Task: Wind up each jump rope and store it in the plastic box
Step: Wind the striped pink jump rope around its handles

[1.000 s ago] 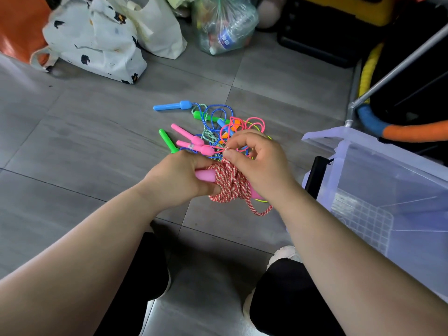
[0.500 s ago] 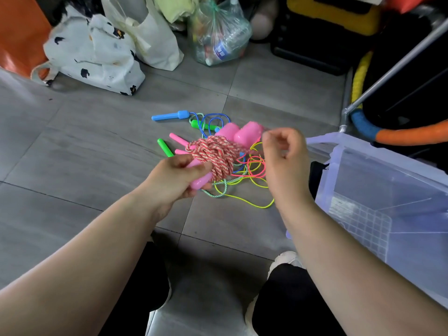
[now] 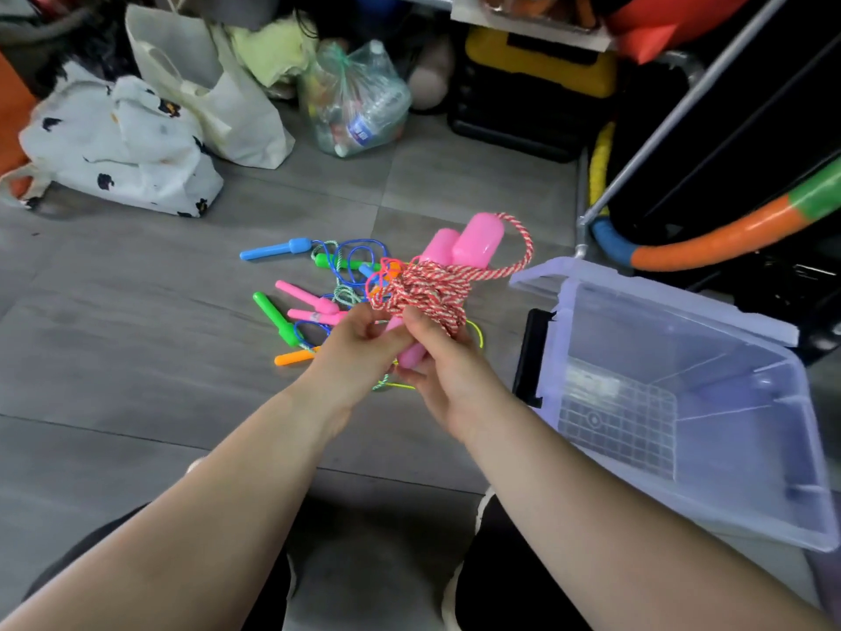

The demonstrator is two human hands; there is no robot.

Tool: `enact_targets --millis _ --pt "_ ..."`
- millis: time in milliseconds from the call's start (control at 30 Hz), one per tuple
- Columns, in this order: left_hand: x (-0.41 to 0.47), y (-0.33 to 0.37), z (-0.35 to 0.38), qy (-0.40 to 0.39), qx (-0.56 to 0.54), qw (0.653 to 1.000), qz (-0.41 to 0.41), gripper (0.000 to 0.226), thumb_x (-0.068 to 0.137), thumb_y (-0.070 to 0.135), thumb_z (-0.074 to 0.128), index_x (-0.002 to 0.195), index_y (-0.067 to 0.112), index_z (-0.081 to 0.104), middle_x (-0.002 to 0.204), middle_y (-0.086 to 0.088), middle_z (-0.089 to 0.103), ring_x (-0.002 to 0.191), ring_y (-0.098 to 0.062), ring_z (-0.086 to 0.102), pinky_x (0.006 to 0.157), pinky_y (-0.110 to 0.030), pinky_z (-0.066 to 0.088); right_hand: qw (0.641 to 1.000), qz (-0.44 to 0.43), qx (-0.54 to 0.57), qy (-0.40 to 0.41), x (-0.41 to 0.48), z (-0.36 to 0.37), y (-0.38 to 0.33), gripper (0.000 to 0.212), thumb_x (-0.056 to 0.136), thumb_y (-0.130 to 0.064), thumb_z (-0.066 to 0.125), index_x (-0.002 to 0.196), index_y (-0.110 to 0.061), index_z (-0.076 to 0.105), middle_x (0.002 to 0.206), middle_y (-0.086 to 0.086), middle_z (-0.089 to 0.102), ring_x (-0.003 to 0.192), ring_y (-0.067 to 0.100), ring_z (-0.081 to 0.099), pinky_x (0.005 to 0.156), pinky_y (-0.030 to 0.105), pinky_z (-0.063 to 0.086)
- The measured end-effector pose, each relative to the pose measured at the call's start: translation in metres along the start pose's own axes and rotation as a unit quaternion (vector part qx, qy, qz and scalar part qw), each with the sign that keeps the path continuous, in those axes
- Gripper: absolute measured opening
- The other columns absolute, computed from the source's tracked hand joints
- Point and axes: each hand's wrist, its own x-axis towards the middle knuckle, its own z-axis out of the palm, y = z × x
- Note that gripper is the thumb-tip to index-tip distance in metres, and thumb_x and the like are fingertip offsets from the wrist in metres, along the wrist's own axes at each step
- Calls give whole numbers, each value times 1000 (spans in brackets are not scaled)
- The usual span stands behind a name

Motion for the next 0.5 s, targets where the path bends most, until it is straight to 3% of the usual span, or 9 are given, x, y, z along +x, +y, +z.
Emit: enact_targets --millis 67,200,333,433,500 --pt "0 -1 8 3 10 1000 13 32 76 19 64 101 0 58 72 -2 63 70 -12 57 76 -26 48 999 -15 -7 29 -2 -9 0 31 89 -13 49 58 -17 49 44 -9 54 60 11 52 64 24 43" --pt "-1 0 33 -57 62 995 55 8 78 16 63 86 15 63 77 1 61 67 4 53 63 -7 41 996 -59 68 25 -7 -32 -9 22 90 -4 43 72 -8 54 53 -7 63 55 7 59 58 20 49" --pt "0 2 59 -102 32 993 55 37 67 24 58 103 28 59 100 4 66 86 2 59 82 -11 44 991 -58 112 45 -5 -58 -26 11 90 -11 47 88 -8 57 72 0 67 66 7 64 62 18 54" --pt "1 -2 72 -64 20 998 20 39 75 12 68 106 29 50 91 17 58 66 17 57 62 3 41 987 -69 111 91 -2 -87 -45 17 91 -17 48 101 -4 52 85 8 58 74 12 59 61 20 55" --pt "5 -9 78 -27 77 997 -5 26 85 7 58 102 26 55 88 12 58 74 4 57 62 -5 42 987 -55 102 107 -2 -118 -58 15 92 -15 44 98 -4 53 85 7 57 76 12 57 58 20 56"
